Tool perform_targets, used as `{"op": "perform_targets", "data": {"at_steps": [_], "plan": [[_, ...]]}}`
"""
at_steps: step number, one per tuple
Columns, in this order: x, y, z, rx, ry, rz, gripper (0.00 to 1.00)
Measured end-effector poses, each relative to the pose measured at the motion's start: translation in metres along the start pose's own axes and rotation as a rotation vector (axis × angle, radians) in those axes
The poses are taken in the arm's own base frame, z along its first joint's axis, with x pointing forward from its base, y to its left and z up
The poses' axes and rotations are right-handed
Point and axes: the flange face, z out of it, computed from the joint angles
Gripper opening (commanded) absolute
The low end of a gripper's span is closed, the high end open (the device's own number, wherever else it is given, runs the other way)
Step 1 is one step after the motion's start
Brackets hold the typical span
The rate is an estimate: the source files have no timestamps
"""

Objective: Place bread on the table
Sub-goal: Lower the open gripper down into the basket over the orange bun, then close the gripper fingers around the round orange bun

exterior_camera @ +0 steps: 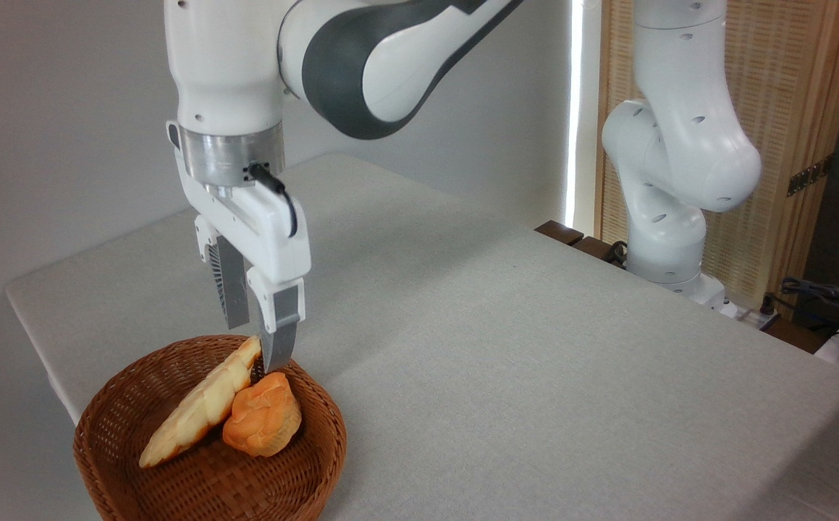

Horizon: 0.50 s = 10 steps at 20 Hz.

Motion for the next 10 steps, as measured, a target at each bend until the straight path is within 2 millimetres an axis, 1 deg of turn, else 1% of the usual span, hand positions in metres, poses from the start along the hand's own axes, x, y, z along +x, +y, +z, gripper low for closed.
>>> {"op": "perform_targets", "data": {"at_steps": [2,5,8,10], "plan": [[0.001,-0.001,0.008,-0.006,-0.01,0.074,1.0],[0.001,-0.004,0.03,-0.025,-0.036,0.216,1.0],[0.0,-0.014,0.053,-0.028,-0.049,0.323,1.0],[-0.002,-0.019,0.064,-0.027,-0.055,0.365,1.0]]}}
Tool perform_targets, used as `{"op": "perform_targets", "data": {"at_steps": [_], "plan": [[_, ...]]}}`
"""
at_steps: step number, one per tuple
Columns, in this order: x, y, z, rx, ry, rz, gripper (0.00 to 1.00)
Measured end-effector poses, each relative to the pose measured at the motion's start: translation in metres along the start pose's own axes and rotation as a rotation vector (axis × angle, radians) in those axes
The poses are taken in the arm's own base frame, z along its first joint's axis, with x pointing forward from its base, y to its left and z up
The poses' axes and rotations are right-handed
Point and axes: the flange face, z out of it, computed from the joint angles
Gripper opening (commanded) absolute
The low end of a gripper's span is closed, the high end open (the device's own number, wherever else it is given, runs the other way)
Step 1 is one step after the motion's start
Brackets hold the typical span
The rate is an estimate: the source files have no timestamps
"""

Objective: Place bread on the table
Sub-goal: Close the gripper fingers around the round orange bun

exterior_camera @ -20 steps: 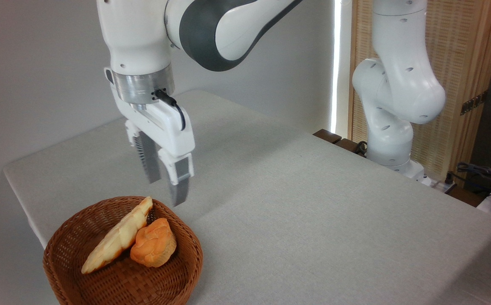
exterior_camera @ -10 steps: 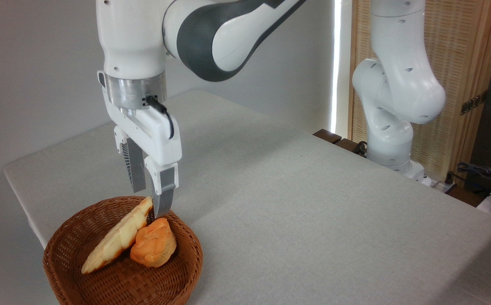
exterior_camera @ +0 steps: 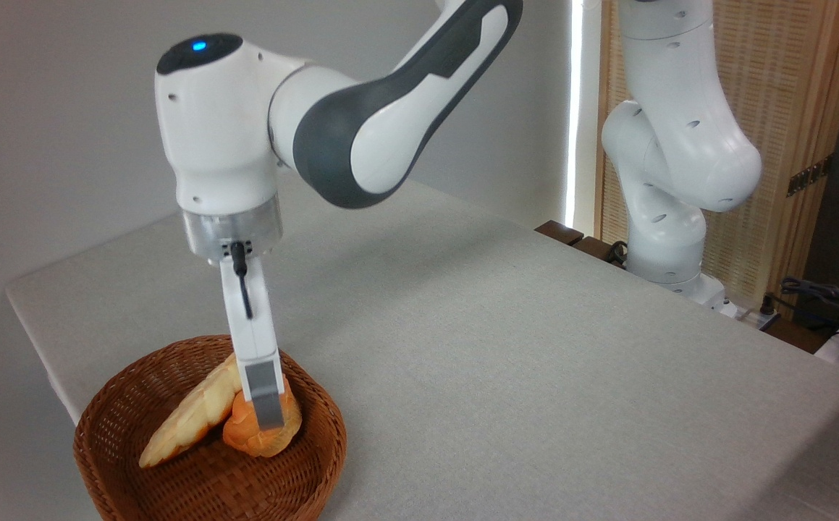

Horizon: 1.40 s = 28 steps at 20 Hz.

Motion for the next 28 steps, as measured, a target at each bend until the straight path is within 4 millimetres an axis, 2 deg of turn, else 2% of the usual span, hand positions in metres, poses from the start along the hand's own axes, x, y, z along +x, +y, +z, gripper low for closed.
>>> {"op": "perform_targets", "data": {"at_steps": [6,7,8,9,10,16,26,28], "plan": [[-0.007,-0.005,0.006,-0.003,-0.008,0.059,0.99],[-0.008,-0.005,0.006,-0.004,-0.009,0.059,0.8],[-0.008,-0.006,0.007,-0.004,-0.009,0.059,0.58],[-0.009,-0.006,0.007,-0.004,-0.009,0.063,0.45],[-0.009,-0.006,0.007,-0.004,-0.009,0.067,0.39],[-0.017,-0.01,0.006,-0.001,-0.013,0.076,0.4],[-0.017,-0.01,0.005,0.001,-0.012,0.076,0.41],[-0.016,-0.011,0.0,0.007,-0.004,0.074,0.41]]}}
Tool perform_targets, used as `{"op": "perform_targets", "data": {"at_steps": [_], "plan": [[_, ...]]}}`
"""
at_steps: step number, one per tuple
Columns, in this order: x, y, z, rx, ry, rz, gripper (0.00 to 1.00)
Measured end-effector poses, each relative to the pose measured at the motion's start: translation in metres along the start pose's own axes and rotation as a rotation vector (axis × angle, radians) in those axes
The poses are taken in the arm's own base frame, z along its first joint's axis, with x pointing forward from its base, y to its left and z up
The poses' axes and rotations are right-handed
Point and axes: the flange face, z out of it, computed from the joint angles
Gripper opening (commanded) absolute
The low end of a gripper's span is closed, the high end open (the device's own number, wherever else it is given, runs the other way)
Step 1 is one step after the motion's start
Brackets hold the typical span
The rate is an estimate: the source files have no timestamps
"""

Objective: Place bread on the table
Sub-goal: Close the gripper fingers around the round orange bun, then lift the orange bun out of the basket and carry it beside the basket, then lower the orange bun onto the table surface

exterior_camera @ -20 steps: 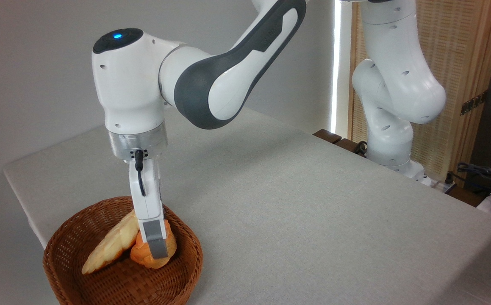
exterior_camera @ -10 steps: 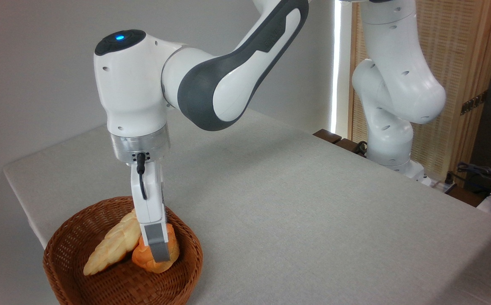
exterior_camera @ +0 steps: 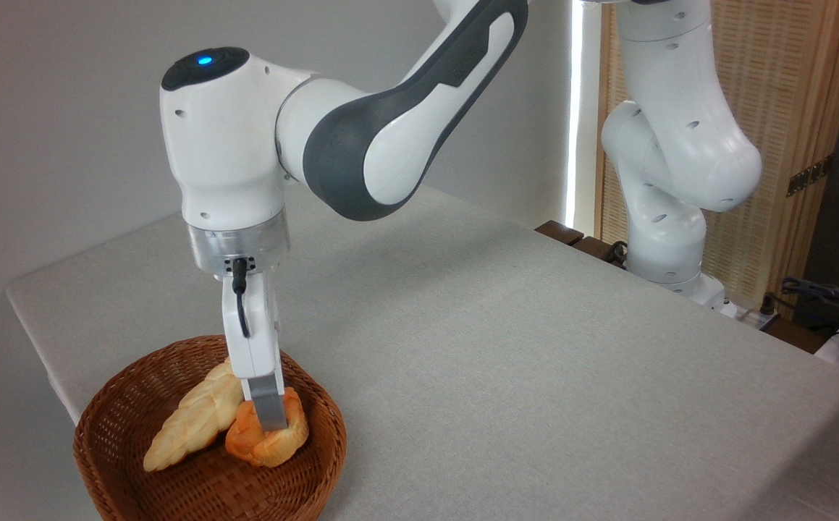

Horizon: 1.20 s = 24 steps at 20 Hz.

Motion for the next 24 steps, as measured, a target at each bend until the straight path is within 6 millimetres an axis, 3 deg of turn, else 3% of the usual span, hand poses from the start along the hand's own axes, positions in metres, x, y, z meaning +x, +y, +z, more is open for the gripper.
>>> {"op": "perform_targets", "data": {"at_steps": [6,9,12,17,18,19,24], "plan": [[0.0,0.006,-0.052,0.046,0.075,-0.098,0.41],[-0.004,0.018,-0.081,0.026,0.087,-0.181,0.41],[-0.01,0.037,-0.097,-0.055,0.064,-0.273,0.41],[-0.019,0.058,-0.086,-0.16,0.007,-0.434,0.59],[-0.021,0.061,-0.08,-0.172,-0.003,-0.46,0.75],[-0.022,0.064,-0.074,-0.184,-0.013,-0.486,1.0],[-0.025,0.072,-0.052,-0.222,-0.044,-0.524,1.0]]}}
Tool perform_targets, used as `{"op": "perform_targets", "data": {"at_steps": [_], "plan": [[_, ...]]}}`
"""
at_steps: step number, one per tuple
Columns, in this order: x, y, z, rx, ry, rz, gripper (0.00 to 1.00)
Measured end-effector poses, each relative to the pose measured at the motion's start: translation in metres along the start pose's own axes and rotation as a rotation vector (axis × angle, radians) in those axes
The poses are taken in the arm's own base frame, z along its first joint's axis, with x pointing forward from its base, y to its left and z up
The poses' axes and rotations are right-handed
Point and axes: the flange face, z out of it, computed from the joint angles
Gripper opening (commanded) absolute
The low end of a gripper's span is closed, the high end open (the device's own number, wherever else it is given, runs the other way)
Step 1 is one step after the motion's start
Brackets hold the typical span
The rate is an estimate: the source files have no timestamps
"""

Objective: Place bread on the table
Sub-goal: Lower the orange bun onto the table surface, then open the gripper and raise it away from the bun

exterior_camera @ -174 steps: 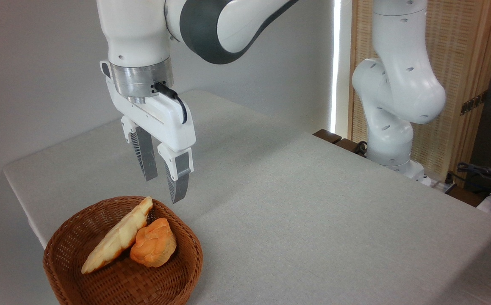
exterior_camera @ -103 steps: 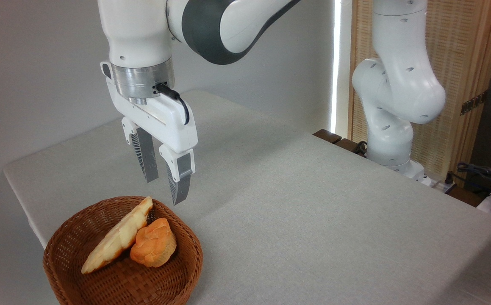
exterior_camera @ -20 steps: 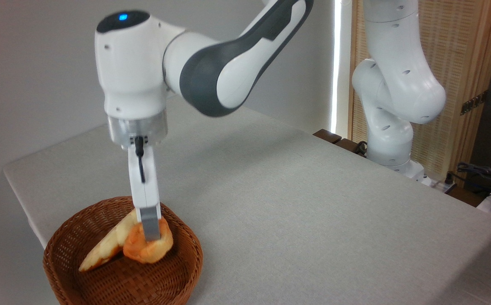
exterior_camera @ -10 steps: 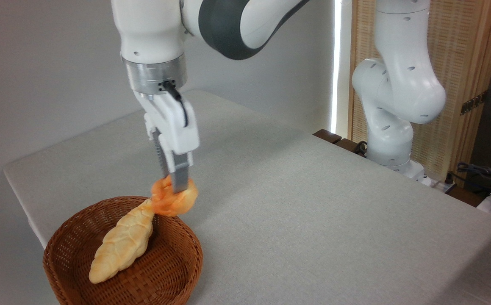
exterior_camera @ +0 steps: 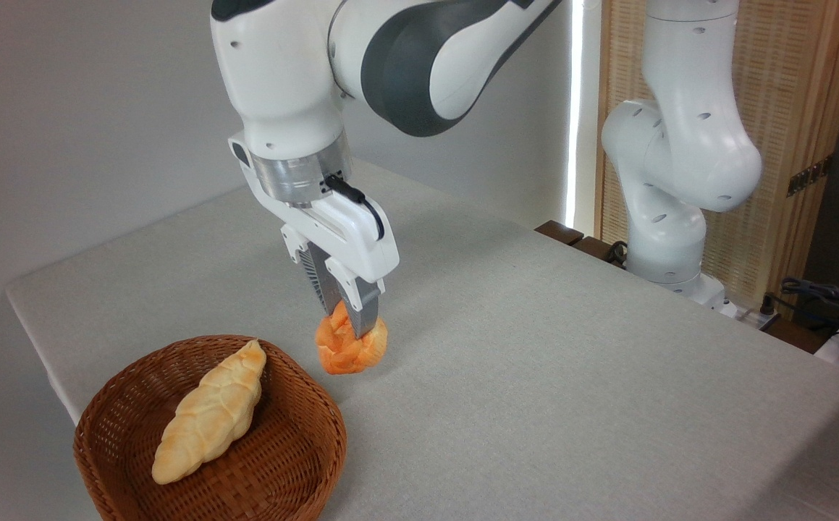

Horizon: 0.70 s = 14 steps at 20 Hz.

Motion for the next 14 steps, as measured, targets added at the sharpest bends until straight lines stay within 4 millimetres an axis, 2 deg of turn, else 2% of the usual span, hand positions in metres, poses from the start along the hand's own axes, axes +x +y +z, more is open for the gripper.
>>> {"op": "perform_targets", "data": {"at_steps": [8,14], "plan": [[0.008,0.004,0.022,-0.019,-0.036,0.012,1.0],[0.011,0.005,0.021,-0.016,-0.033,0.017,1.0]]}}
